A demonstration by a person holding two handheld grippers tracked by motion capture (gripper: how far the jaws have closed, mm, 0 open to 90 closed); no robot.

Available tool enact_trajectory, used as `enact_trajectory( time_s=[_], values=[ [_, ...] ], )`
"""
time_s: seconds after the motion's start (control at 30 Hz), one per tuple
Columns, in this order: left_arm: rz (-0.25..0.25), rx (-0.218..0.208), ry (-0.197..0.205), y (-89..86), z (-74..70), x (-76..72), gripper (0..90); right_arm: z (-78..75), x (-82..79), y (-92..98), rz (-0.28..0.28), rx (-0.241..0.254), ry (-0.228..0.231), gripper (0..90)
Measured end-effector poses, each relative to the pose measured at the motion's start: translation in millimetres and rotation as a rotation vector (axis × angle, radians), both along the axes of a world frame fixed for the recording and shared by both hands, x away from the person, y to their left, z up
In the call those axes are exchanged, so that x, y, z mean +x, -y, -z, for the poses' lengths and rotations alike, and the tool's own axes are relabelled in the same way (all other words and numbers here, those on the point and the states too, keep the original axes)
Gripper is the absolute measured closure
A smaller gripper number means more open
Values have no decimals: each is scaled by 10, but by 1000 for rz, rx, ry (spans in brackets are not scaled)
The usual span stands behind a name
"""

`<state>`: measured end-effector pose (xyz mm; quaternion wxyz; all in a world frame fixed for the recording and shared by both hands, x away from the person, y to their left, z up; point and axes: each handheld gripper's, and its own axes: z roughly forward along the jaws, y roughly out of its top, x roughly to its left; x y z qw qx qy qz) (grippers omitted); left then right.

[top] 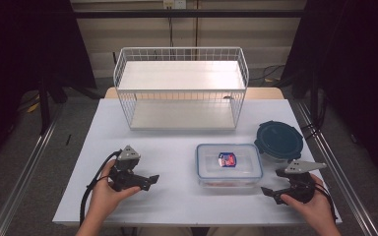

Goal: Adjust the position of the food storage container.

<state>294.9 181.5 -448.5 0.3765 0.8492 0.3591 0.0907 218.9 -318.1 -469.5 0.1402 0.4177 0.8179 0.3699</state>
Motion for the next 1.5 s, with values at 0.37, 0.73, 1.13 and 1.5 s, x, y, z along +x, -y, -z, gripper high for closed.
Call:
enact_trajectory(
  time_s=[0.37,0.73,1.13,1.5],
  values=[
    [12,7,1,13,20,11,33,-26,8,15,66,5,21,503],
    [29,16,4,13,34,7,25,-68,57,-45,152,-11,62,900],
    [14,26,7,-21,41,-12,24,-48,171,-167,134,8,61,900],
    [5,9,-3,-24,52,-22,24,-43,214,-216,155,37,61,900]
  ],
)
